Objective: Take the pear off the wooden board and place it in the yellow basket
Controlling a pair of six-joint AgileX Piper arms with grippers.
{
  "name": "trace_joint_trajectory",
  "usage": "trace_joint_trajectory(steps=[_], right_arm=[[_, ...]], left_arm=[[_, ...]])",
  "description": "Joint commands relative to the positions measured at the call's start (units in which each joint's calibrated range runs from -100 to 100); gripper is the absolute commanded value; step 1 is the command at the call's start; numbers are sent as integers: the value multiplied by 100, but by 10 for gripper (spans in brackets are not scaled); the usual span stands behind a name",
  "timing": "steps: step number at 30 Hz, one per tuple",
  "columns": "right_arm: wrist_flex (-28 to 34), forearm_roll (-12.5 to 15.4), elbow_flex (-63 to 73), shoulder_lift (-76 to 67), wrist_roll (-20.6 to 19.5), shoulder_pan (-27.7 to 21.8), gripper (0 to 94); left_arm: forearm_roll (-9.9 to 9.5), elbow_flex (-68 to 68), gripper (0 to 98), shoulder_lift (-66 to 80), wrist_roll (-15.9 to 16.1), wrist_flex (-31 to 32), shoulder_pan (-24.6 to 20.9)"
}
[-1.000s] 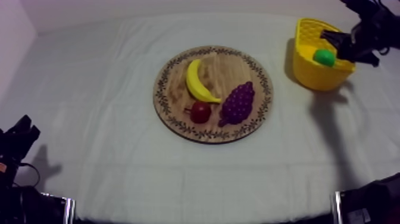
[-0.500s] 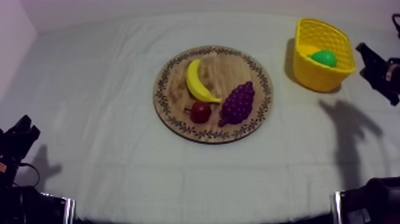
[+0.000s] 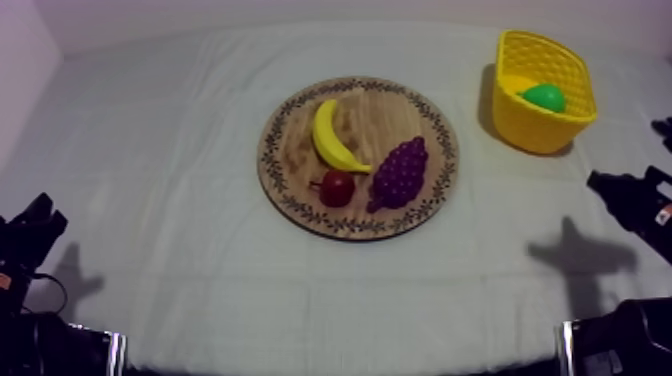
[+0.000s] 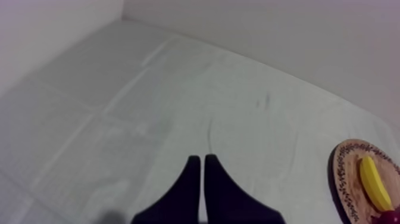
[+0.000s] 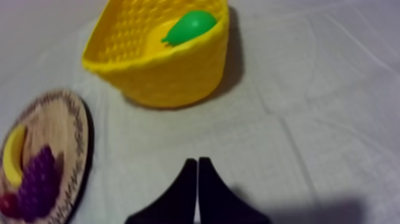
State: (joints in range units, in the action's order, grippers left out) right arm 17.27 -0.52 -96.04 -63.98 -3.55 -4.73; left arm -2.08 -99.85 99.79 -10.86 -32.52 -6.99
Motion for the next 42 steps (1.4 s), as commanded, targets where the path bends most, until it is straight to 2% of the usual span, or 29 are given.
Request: trace_joint_trajectory(steps=[1, 8, 17, 22, 31, 42], right_arm=[[313, 336, -79, -813, 1296, -4, 7], [1140, 388, -347, -1986, 1372, 6, 7], [2068, 168, -366, -3017, 1012, 122, 7], [2158, 138, -363, -3143, 895, 92, 7], [2175, 132, -363, -3168, 1281, 83, 7], [2176, 132, -363, -3169, 1338, 83, 7]], left_arm=[[0, -4, 1, 4, 0, 3, 1], [0, -4, 1, 4, 0, 3, 1], [0, -4, 1, 4, -1, 3, 1], [0, -4, 1, 4, 0, 3, 1], [0, -4, 1, 4, -1, 3, 1], [0, -4, 1, 4, -1, 3, 1]])
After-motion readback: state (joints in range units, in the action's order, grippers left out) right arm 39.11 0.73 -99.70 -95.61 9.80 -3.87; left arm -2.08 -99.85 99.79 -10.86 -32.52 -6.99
